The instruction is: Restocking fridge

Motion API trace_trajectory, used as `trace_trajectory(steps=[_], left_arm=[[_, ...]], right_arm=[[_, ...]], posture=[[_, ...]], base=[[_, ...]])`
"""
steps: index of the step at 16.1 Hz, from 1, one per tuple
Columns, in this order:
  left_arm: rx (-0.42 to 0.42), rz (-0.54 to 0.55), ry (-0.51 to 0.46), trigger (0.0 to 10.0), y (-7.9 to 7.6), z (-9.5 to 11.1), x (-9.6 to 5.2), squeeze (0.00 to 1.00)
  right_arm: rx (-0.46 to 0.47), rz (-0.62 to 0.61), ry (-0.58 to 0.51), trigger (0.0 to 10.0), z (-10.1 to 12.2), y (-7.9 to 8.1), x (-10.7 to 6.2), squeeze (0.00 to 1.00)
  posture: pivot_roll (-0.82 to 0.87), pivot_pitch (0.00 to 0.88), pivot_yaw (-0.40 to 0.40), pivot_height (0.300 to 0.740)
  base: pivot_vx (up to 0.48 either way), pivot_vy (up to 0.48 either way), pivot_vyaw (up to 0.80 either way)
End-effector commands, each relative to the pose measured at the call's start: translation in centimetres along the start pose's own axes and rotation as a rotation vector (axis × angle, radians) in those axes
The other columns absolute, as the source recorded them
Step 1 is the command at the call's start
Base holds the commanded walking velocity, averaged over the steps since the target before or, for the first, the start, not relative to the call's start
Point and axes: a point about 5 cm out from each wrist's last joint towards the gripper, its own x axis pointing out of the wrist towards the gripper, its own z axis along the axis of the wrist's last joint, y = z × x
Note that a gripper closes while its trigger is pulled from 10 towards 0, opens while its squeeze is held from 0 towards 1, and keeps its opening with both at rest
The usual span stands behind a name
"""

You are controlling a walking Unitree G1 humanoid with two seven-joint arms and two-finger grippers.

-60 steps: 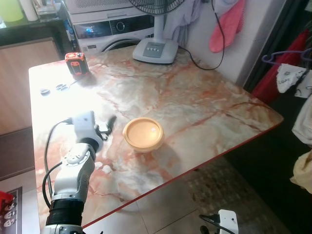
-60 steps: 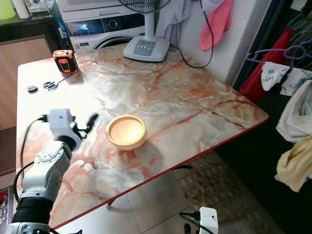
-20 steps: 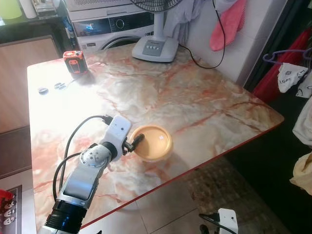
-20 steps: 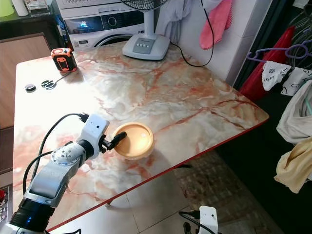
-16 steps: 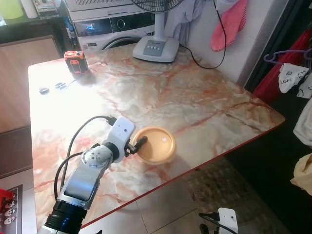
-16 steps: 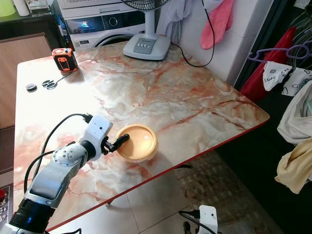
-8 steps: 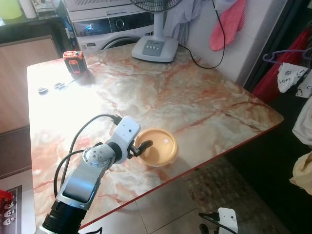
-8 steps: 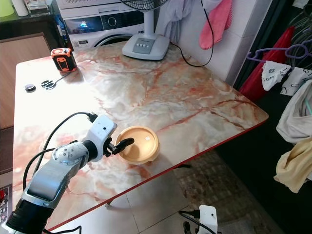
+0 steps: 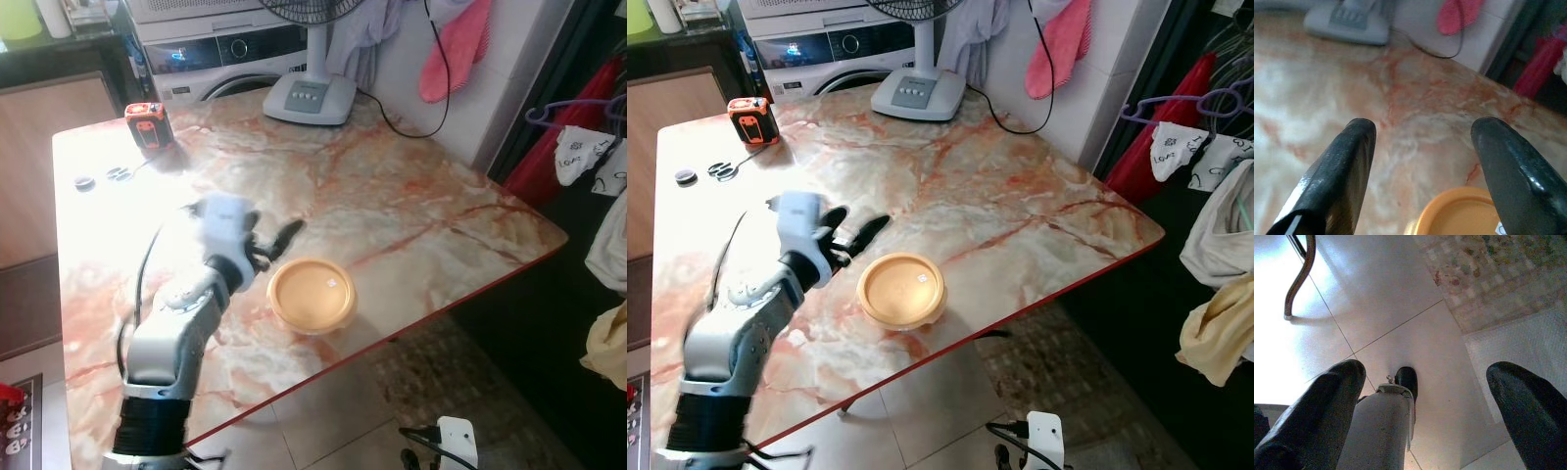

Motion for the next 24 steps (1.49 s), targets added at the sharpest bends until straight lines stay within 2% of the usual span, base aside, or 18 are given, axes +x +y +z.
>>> trace_trajectory(steps=[1,2,7,8,12,13,19,24], left_arm=[[-0.096,0.060,0.027,10.0,1.4,-1.4,-0.4,0.00],[-0.139,0.066,0.046,10.0,1.8,-2.2,-0.5,0.00],[-0.133,0.022,0.101,10.0,1.7,-3.8,0.2,0.00],[-0.142,0.030,0.109,10.0,2.0,-4.0,0.3,1.00],[-0.172,0.003,0.148,10.0,2.1,-5.0,0.8,1.00],[-0.182,-0.014,0.160,10.0,1.9,-5.5,1.1,0.00],[-0.213,-0.124,0.193,10.0,0.1,-6.2,2.3,0.00],[-0.209,-0.173,0.249,10.0,-0.7,-7.4,2.1,0.00]], right_arm=[[0.000,-0.002,0.015,10.0,-0.3,-0.1,0.0,0.00],[-0.001,-0.002,0.016,10.0,-0.3,-0.1,-0.1,0.00],[-0.004,-0.002,0.015,10.0,-0.3,-0.1,-0.1,0.00],[-0.004,-0.002,0.015,10.0,-0.3,-0.1,-0.1,0.00],[-0.007,-0.002,0.016,10.0,-0.3,-0.1,0.0,0.00],[-0.008,-0.001,0.016,10.0,-0.2,-0.1,0.0,0.00],[-0.001,-0.005,0.012,10.0,-0.2,-0.1,0.0,0.00],[0.003,-0.006,0.010,10.0,-0.2,-0.1,0.0,0.00]], posture=[[-0.10,0.030,-0.032,0.740],[-0.10,0.031,-0.033,0.740],[-0.11,0.029,-0.039,0.740],[-0.11,0.029,-0.039,0.740],[-0.11,0.026,-0.041,0.740],[-0.11,0.025,-0.043,0.740],[-0.12,0.017,-0.040,0.740],[-0.12,0.009,-0.038,0.740]], base=[[0.000,0.000,0.00],[0.000,0.000,0.00],[0.000,0.000,0.00],[0.000,0.000,0.00],[0.000,0.000,0.00],[0.000,0.000,0.00],[0.000,0.000,0.00],[0.000,0.000,0.00]])
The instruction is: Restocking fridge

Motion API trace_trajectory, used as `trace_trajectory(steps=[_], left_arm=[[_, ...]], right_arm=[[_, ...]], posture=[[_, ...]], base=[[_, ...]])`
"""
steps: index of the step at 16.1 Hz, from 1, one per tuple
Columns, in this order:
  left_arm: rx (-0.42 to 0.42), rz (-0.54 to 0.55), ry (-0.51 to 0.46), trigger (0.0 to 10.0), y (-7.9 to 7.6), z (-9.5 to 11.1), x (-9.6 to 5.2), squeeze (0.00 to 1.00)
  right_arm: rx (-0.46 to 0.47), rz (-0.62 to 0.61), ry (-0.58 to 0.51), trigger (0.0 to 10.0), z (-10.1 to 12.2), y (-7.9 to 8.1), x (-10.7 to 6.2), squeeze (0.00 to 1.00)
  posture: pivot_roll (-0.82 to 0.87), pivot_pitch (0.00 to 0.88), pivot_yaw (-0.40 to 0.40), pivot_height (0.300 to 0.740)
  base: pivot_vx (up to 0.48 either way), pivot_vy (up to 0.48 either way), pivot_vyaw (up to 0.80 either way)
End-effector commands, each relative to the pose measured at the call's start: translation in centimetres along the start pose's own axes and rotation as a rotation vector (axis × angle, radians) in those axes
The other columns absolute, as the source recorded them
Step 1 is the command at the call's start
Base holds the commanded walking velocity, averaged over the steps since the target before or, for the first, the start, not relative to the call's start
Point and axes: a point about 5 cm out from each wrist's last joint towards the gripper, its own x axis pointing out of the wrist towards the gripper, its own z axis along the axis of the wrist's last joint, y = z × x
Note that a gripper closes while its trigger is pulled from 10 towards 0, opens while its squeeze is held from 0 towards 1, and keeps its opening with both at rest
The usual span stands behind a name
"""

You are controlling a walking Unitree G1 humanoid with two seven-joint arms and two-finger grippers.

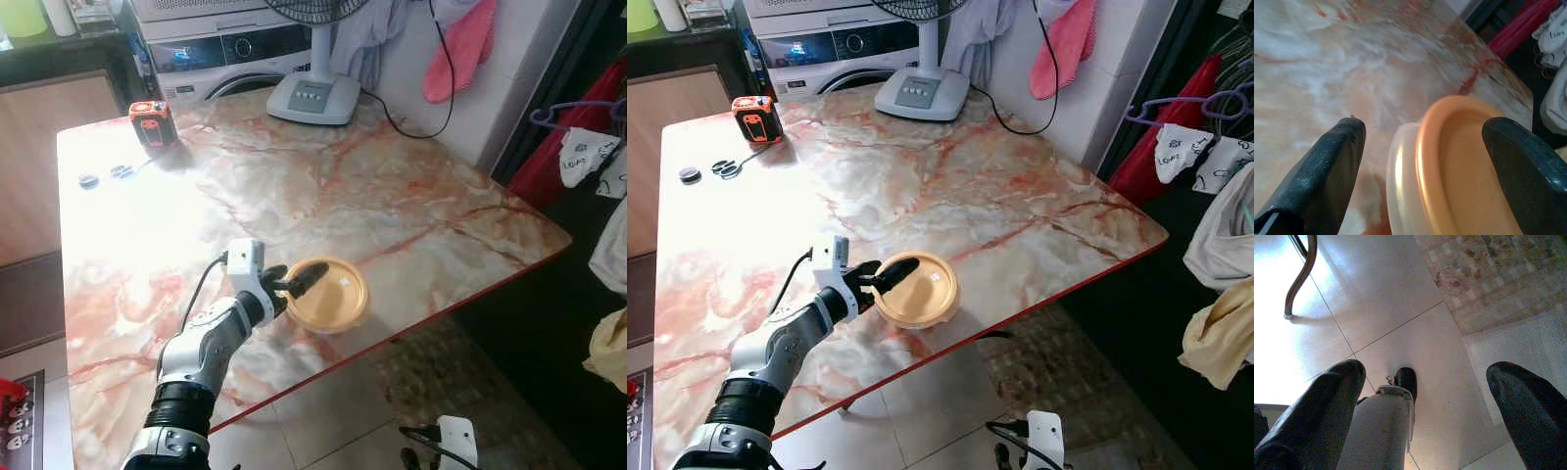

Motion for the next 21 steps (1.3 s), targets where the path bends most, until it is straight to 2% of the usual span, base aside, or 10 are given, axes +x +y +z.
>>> trace_trajectory(steps=[1,2,4,5,7,11,13,14,17,21], left_arm=[[0.013,-0.008,0.042,10.0,-0.1,-0.7,-0.1,0.00],[0.028,-0.016,0.063,10.0,-0.1,-1.0,-0.2,0.00],[0.109,-0.035,0.115,10.0,-0.2,-1.6,-0.2,0.00],[0.109,-0.041,0.117,10.0,-0.2,-1.7,-0.2,0.00],[0.171,-0.032,0.127,10.0,-0.2,-1.7,0.0,0.00],[0.186,-0.025,0.133,10.0,-0.2,-2.1,0.1,0.00],[0.183,-0.022,0.131,10.0,-0.2,-2.1,0.2,0.00],[0.126,-0.025,0.118,10.0,-0.2,-2.3,0.3,0.00],[0.098,-0.030,0.115,10.0,-0.3,-2.5,0.5,0.00],[0.013,-0.061,0.081,10.0,-0.6,-2.4,0.6,0.00]], right_arm=[[0.003,-0.004,0.013,10.0,-0.4,-0.1,-0.1,0.00],[0.003,-0.004,0.013,10.0,-0.4,-0.1,-0.1,0.00],[0.003,-0.003,0.012,10.0,-0.4,-0.1,-0.1,0.00],[0.003,-0.004,0.012,10.0,-0.4,-0.1,-0.1,0.00],[0.003,-0.003,0.011,10.0,-0.4,-0.1,-0.1,0.00],[0.001,-0.002,0.012,10.0,-0.4,-0.2,-0.1,0.00],[0.000,-0.001,0.013,10.0,-0.4,-0.2,-0.1,0.00],[-0.001,0.000,0.014,10.0,-0.4,-0.2,-0.1,0.00],[-0.003,0.000,0.015,10.0,-0.4,-0.2,-0.1,0.00],[-0.007,0.001,0.016,10.0,-0.3,-0.3,-0.1,0.00]], posture=[[-0.13,0.005,-0.038,0.740],[-0.13,0.005,-0.038,0.740],[-0.12,0.000,-0.038,0.740],[-0.12,0.000,-0.038,0.740],[-0.13,0.000,-0.038,0.740],[-0.13,0.002,-0.043,0.740],[-0.13,0.005,-0.044,0.740],[-0.13,0.006,-0.046,0.740],[-0.13,0.011,-0.049,0.740],[-0.13,0.016,-0.053,0.740]], base=[[0.000,0.000,0.00],[0.000,0.000,0.00],[0.000,0.000,0.00],[0.000,0.000,0.00],[0.000,0.000,0.00],[0.000,0.000,0.00],[0.000,0.000,0.00],[0.000,0.000,0.00],[0.000,0.000,0.00],[0.000,0.000,0.00]])
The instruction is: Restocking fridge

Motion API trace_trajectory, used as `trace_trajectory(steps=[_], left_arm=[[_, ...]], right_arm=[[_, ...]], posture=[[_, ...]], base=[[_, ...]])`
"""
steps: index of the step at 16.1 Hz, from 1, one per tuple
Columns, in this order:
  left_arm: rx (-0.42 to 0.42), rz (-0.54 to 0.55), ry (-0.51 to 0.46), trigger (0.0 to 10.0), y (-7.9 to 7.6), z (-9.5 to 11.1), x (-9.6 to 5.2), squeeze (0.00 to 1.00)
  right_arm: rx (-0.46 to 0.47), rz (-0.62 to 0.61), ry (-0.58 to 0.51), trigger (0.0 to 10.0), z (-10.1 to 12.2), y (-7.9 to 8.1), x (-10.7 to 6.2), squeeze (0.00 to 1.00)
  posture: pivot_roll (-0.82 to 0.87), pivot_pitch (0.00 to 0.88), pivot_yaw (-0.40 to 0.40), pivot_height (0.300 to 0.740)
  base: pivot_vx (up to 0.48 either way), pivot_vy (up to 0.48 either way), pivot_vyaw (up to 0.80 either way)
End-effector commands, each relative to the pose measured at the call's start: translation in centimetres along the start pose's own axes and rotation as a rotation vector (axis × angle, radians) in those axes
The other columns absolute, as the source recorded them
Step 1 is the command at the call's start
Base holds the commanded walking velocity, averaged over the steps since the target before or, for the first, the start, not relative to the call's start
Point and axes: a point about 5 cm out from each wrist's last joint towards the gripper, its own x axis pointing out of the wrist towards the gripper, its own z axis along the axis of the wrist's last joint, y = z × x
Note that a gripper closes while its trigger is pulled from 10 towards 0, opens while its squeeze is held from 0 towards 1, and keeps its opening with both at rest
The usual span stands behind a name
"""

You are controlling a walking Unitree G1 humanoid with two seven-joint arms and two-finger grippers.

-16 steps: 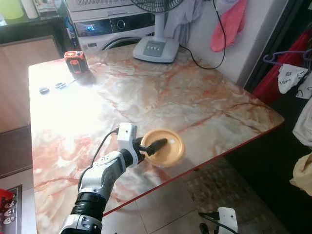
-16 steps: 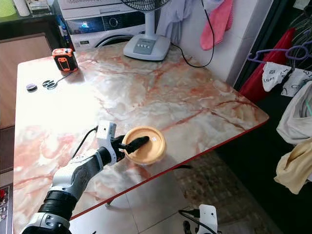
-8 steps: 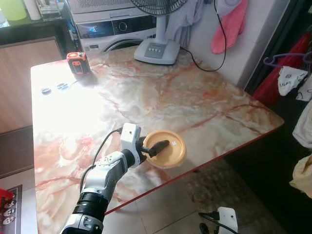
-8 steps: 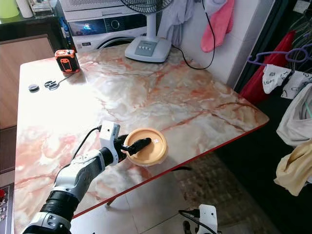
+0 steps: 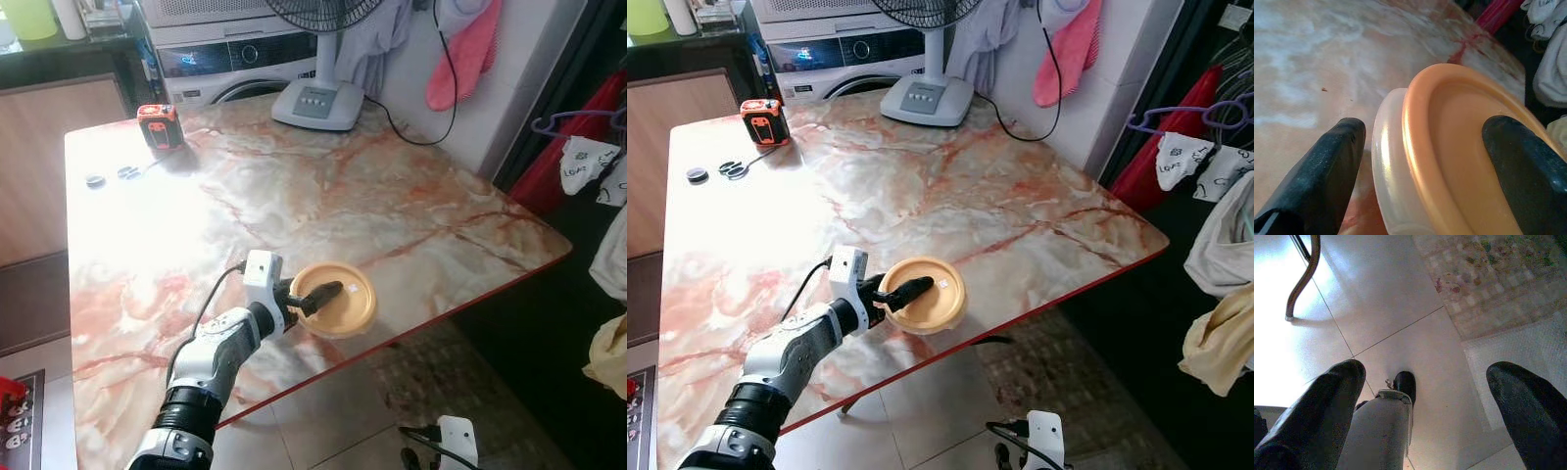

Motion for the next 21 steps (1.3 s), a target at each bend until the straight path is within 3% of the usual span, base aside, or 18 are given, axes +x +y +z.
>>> trace_trajectory(steps=[1,2,3,4,8,9,21], left_arm=[[-0.031,0.000,0.020,9.4,0.15,-0.49,-0.01,0.00],[-0.026,-0.002,0.026,8.5,0.12,-0.56,0.03,0.00],[-0.016,-0.008,0.035,6.8,0.05,-0.70,0.10,0.00],[-0.017,-0.009,0.036,6.8,0.00,-0.73,0.13,0.00],[-0.003,-0.015,0.050,0.7,-0.09,-0.89,0.21,0.00],[0.001,-0.015,0.055,0.0,-0.07,-0.95,0.20,0.00],[0.035,0.015,0.053,0.0,0.18,-1.21,0.21,0.00]], right_arm=[[-0.006,-0.004,0.017,10.0,-0.32,-0.24,-0.07,0.00],[-0.006,-0.003,0.017,10.0,-0.32,-0.25,-0.07,0.00],[-0.006,-0.003,0.017,10.0,-0.31,-0.26,-0.07,0.00],[-0.006,-0.004,0.017,10.0,-0.30,-0.28,-0.07,0.00],[-0.008,-0.004,0.019,10.0,-0.33,-0.34,-0.08,0.00],[-0.008,-0.003,0.020,10.0,-0.33,-0.35,-0.09,0.00],[-0.010,-0.002,0.020,10.0,-0.29,-0.34,-0.08,0.00]], posture=[[-0.13,0.018,-0.055,0.740],[-0.13,0.018,-0.055,0.740],[-0.13,0.020,-0.056,0.740],[-0.13,0.020,-0.056,0.740],[-0.13,0.022,-0.059,0.740],[-0.13,0.022,-0.059,0.740],[-0.13,0.024,-0.061,0.740]], base=[[0.000,0.000,0.00],[0.000,0.000,0.00],[0.000,0.000,0.00],[0.000,0.000,0.00],[0.000,0.000,0.00],[0.000,0.000,0.00],[0.000,0.000,0.00]])
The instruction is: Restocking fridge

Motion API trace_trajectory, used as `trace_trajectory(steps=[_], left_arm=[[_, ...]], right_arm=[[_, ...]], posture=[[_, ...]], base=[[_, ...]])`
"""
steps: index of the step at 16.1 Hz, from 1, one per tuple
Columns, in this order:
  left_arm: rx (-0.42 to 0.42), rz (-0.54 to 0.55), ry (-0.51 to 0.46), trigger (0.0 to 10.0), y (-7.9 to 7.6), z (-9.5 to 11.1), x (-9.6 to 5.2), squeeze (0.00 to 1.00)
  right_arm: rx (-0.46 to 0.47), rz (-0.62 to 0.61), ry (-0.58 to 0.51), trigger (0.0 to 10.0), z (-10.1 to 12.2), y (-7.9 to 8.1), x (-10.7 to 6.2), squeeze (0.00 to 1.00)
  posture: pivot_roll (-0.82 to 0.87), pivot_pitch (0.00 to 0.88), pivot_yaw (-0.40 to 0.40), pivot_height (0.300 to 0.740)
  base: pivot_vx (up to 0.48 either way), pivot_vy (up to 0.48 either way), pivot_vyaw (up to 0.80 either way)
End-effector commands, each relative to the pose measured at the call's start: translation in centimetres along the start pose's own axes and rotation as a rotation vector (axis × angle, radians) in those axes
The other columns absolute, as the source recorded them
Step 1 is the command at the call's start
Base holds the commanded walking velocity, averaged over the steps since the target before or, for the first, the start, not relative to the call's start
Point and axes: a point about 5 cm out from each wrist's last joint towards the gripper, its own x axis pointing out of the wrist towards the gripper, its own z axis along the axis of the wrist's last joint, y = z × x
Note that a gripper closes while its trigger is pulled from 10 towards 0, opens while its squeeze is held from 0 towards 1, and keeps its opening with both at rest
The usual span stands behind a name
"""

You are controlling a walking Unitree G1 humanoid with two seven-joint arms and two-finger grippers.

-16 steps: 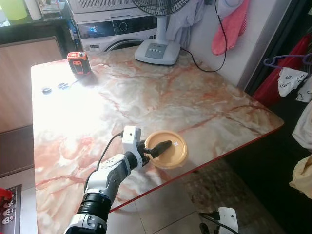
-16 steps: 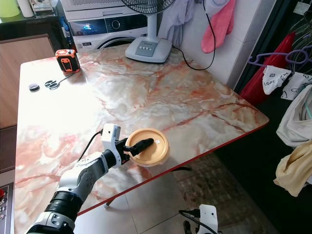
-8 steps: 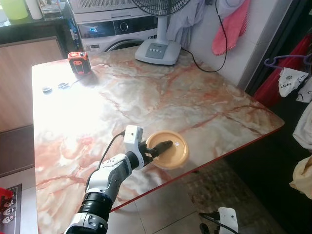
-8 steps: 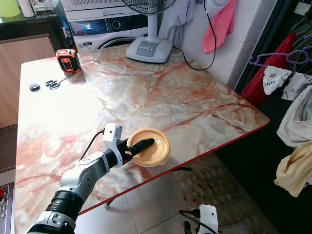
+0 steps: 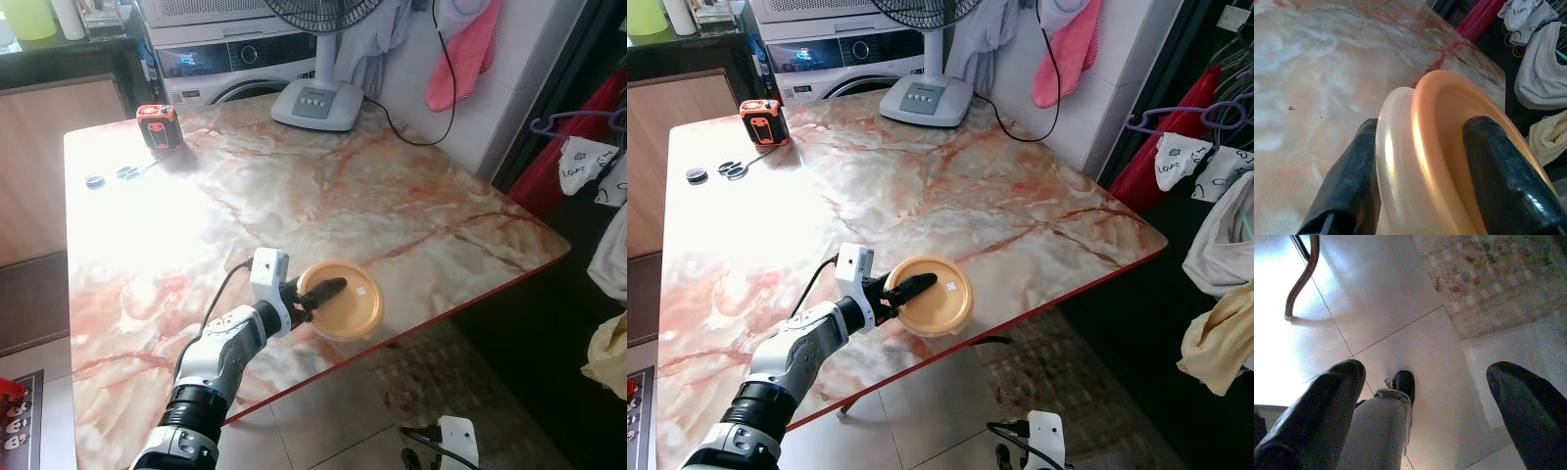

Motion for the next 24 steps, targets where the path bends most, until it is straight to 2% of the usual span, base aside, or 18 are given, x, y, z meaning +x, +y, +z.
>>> trace_trajectory(steps=[1,3,7,10,11,13,14,16,17,21,24], left_arm=[[0.004,0.064,0.076,0.0,0.8,-1.5,-0.3,0.00],[-0.002,0.081,0.056,0.0,1.0,-1.2,-0.3,0.00],[-0.029,0.124,-0.076,0.0,1.3,0.2,-0.4,0.00],[-0.045,0.133,-0.083,0.0,1.4,0.1,-0.5,0.00],[-0.076,0.136,-0.129,0.0,1.3,0.5,-0.7,0.00],[-0.079,0.153,-0.195,0.0,1.4,1.3,-1.0,0.00],[-0.098,0.143,-0.260,0.0,1.1,2.1,-1.3,0.00],[-0.119,0.115,-0.326,0.0,0.5,3.0,-1.6,0.00],[-0.127,0.098,-0.364,9.8,-0.2,3.6,-1.9,0.00],[-0.153,0.099,-0.410,10.0,-1.2,4.2,-2.7,0.00],[-0.153,0.142,-0.444,10.0,-1.3,4.8,-4.3,0.00]], right_arm=[[-0.006,-0.003,0.015,10.0,-0.3,-0.2,-0.1,0.00],[-0.007,-0.003,0.016,10.0,-0.3,-0.2,-0.1,0.00],[-0.011,-0.003,0.016,10.0,-0.3,-0.3,-0.1,0.00],[-0.012,-0.003,0.016,10.0,-0.2,-0.3,-0.1,0.00],[-0.012,-0.005,0.016,10.0,-0.3,-0.4,-0.1,0.00],[-0.014,-0.005,0.017,10.0,-0.3,-0.4,-0.1,0.00],[-0.016,-0.005,0.018,10.0,-0.3,-0.4,-0.1,0.00],[-0.018,-0.006,0.018,10.0,-0.4,-0.5,-0.1,0.00],[-0.021,-0.008,0.019,10.0,-0.4,-0.6,-0.2,0.00],[-0.026,-0.011,0.023,10.0,-0.6,-0.7,-0.2,0.00],[-0.028,-0.013,0.022,10.0,-0.7,-0.7,-0.2,0.00]], posture=[[-0.13,0.024,-0.061,0.740],[-0.13,0.024,-0.063,0.740],[-0.13,0.022,-0.065,0.740],[-0.13,0.021,-0.066,0.740],[-0.14,0.020,-0.066,0.740],[-0.14,0.020,-0.067,0.740],[-0.14,0.020,-0.067,0.740],[-0.14,0.018,-0.067,0.740],[-0.14,0.017,-0.067,0.740],[-0.14,0.010,-0.066,0.740],[-0.14,0.000,-0.052,0.740]], base=[[0.000,0.000,0.00],[0.000,0.000,0.00],[0.000,0.000,0.00],[0.000,0.000,0.00],[0.000,0.000,0.00],[0.000,0.000,0.00],[0.000,0.000,0.00],[0.000,0.000,0.00],[0.000,0.000,0.00],[0.000,0.000,0.00],[0.000,0.000,0.00]])
